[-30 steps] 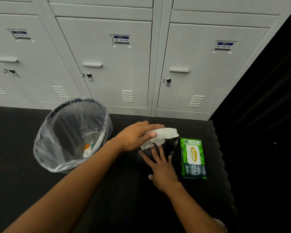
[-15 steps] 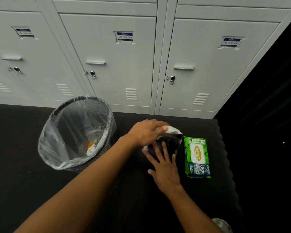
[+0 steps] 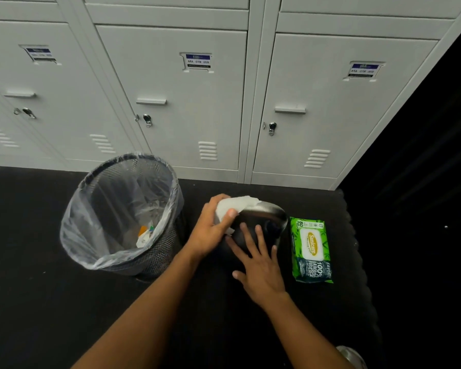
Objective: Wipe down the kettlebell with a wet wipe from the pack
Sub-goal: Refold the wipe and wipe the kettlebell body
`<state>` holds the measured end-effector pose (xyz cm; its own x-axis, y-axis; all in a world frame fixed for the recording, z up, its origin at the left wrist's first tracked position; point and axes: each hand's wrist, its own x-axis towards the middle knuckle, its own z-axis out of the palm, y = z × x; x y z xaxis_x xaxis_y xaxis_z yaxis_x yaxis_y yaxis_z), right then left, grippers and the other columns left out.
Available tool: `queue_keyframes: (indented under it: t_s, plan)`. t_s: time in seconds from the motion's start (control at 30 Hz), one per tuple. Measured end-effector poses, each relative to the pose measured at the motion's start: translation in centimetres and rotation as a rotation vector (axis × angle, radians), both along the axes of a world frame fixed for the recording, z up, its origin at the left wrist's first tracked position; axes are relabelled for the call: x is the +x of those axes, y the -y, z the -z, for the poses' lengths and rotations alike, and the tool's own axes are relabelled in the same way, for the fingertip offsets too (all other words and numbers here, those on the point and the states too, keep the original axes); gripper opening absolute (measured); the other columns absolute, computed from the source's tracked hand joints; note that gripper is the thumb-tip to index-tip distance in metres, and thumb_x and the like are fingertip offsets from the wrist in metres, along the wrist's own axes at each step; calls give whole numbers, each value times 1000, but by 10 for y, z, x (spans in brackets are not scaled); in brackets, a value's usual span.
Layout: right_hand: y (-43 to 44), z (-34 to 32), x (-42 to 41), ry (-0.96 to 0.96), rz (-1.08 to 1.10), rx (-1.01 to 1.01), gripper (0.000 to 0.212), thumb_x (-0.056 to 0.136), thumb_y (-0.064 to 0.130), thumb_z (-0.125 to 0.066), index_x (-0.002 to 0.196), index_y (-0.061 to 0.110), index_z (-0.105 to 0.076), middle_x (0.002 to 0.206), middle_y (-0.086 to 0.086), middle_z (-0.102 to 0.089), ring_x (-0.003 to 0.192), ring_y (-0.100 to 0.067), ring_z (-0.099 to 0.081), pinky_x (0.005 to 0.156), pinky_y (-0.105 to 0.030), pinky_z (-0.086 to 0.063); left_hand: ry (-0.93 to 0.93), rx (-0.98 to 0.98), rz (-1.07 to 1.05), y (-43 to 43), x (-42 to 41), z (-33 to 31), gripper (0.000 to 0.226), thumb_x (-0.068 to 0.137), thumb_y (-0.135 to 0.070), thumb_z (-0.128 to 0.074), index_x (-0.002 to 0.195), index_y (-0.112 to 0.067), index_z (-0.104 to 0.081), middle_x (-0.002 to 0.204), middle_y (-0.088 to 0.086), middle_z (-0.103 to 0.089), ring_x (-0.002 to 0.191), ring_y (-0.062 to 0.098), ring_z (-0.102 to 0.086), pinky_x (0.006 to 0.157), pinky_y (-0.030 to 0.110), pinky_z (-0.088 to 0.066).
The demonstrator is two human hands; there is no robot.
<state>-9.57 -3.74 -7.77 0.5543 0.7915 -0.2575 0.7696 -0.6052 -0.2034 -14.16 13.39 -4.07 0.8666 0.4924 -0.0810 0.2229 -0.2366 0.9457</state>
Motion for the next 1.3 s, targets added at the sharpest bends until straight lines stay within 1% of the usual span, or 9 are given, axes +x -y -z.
queue_keyframes:
  t_s: [0.1,0.23,0.43,0.57,0.73,0.8,0.97,1.1,1.3]
  plan:
    - [1,-1,0,7,-9,-13,99,92,42,-61,148,53,19,154,12,43,142,-26,40,116,-69,-6,-54,79,-69,9,12,-11,32,92,-64,-51,118,-46,-57,117,-4,-51,111,14,-53,100,45,-49]
    - [0,0,-1,-2,-13,-6,98,92,41,-61,143,54,21,155,12,41,142,-26,40,115,-66,-2,-257,507,32,19,46,-44,45,96,-64,-38,116,-36,-67,109,-2,-60,110,24,-52,97,52,-42]
    - [0,1,1,-70,12,-22,71,94,43,-57,154,42,-18,167,4,5,145,-23,28,119,-65,-6,-270,901,206,45,62,-52,48,102,-57,-27,129,-36,-60,115,-5,-63,109,21,-53,95,50,-36]
    - [1,0,2,-22,-27,-21,83,94,43,-57,152,49,2,158,8,37,142,-26,41,117,-66,-2,-100,688,177,17,40,-34,47,99,-61,-31,129,-40,-60,110,-10,-61,102,13,-50,90,42,-39]
    - [0,-3,0,-40,-11,3,86,93,39,-61,152,50,0,152,14,45,141,-25,42,117,-67,-2,-61,-118,-115,4,16,-20,32,94,-58,-52,109,-35,-67,107,-2,-65,103,15,-60,92,37,-48]
    - [0,-4,0,-25,-7,7,86,92,40,-62,152,50,-1,153,13,44,142,-25,41,117,-68,-2,-116,-248,-214,11,28,-33,30,92,-52,-57,103,-27,-69,105,3,-66,102,21,-63,84,35,-50]
    - [-1,-1,1,-55,-7,-27,81,93,42,-59,154,46,-5,163,7,27,146,-28,32,118,-66,-5,-501,266,-271,54,67,-53,45,91,-57,-49,121,-28,-67,134,8,-43,131,37,-31,112,52,-26]
    - [-1,-4,3,-111,12,-37,66,94,43,-56,152,39,-26,165,5,-13,153,-28,6,119,-63,-5,-384,479,-11,72,62,-57,43,97,-56,-36,125,-33,-60,128,1,-45,137,36,-20,110,57,-20]
    - [1,0,2,-43,-29,3,89,92,42,-61,151,51,6,158,8,37,142,-26,41,115,-68,-3,-208,545,247,16,33,-47,50,105,-38,-14,137,-22,-49,140,-4,-52,122,16,-43,104,37,-28]
